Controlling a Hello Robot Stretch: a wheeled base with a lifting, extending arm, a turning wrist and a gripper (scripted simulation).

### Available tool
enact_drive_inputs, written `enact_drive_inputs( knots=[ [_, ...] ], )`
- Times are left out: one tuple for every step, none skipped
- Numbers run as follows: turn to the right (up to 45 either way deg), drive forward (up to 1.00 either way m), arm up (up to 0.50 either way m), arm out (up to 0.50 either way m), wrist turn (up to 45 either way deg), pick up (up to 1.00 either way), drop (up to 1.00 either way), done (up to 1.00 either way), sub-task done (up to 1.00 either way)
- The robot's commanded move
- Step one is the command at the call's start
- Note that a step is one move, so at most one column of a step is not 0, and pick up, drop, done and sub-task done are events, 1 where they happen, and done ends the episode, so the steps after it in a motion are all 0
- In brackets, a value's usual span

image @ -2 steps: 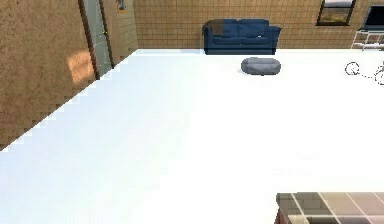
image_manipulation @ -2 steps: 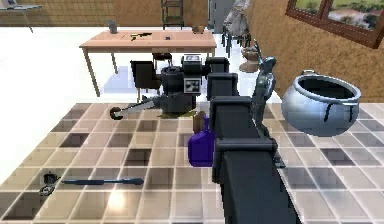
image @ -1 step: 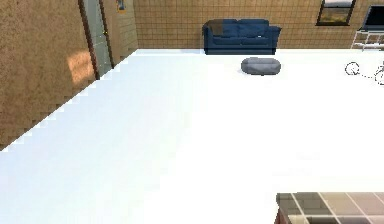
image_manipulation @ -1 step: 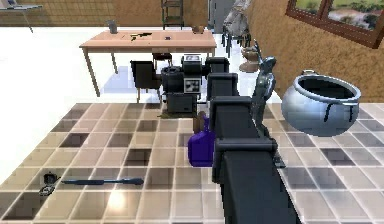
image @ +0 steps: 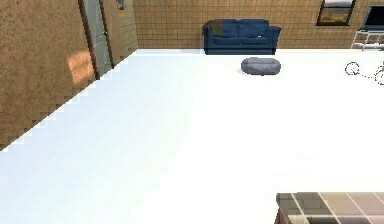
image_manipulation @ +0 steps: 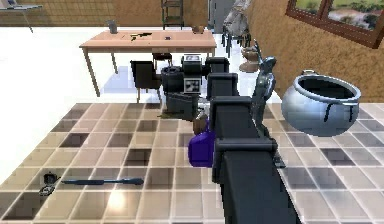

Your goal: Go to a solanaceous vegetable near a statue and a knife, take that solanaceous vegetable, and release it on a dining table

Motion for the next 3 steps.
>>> enact_drive_inputs(
  knots=[
    [0.0,0.0,-0.12,0.0,0.0,0.0,0.0,0.0,0.0],
    [0.0,0.0,0.0,0.0,0.0,1.0,0.0,0.0,0.0],
    [0.0,0.0,0.1,0.0,0.0,0.0,0.0,0.0,0.0]
  ],
)
